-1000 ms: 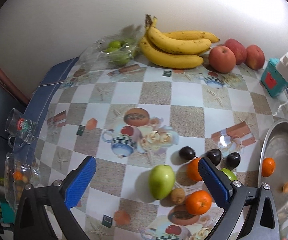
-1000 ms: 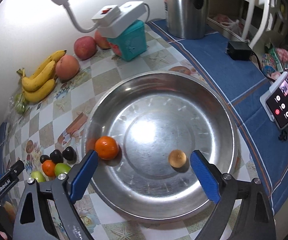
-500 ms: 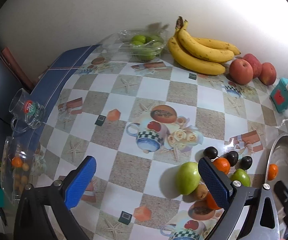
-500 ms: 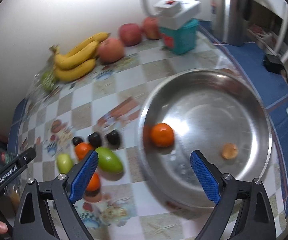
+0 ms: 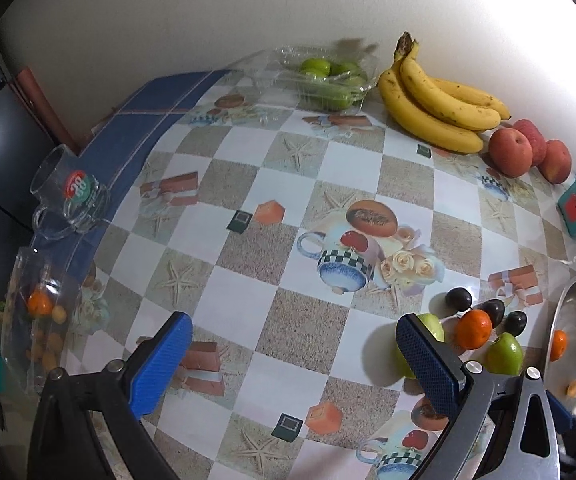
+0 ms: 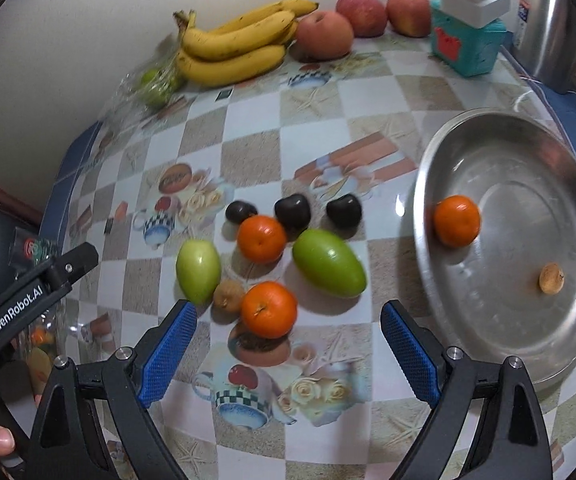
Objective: Organize fruits
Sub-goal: 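Withdraw both tools from the basin back toward the fruit cluster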
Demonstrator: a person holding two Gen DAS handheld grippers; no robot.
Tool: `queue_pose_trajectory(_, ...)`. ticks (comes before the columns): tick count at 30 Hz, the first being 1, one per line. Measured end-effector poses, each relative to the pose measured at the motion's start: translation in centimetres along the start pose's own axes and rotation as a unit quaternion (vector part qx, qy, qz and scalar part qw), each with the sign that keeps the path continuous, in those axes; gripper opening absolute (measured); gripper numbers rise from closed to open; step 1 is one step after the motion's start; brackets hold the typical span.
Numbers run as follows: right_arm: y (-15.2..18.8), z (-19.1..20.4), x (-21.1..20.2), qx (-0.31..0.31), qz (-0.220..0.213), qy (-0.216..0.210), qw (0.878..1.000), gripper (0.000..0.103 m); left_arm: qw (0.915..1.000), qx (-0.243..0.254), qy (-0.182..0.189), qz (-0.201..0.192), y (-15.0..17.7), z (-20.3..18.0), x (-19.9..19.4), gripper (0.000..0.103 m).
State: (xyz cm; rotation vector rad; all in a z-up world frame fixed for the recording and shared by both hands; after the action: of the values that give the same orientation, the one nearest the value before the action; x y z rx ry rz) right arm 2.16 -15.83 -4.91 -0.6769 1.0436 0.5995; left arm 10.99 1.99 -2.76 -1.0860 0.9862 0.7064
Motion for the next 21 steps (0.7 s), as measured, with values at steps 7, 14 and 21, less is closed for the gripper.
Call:
queue_pose_trajectory(7, 1.0, 0.9, 1.9, -0.022, 0.023, 0.014, 0.999, 0.094, 0.9995, 0.015, 0.019, 0.019, 0.1, -1.4, 1.3, 0.103)
queue_pose_trajectory(14, 1.3, 0.4, 3.6, -0.004, 0.041, 0.021, 0.999, 0.094, 0.9982, 0.021, 0.037, 0.041, 0.2, -2.6, 3.0, 0.103)
queue_pose_trajectory(21, 0.7, -1.0, 3.7, 0.042, 0.033, 0.021, 0.998, 0.094, 0.9946, 0.025, 0.085, 0.054, -0.1, -4.1, 3.9, 0.103)
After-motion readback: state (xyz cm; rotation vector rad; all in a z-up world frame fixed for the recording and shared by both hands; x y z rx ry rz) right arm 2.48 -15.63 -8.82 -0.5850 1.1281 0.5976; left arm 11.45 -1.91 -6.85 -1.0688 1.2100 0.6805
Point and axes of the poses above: each gripper's, at about its wrist camera, not at the fingertips, and x roughly the way its jaws point, z to its left, y to its underside, the point moved 3 cm from there along x, roughly the way its jaws point, and after that the axes turned 13 degrees about x, right-handed, at the moved point
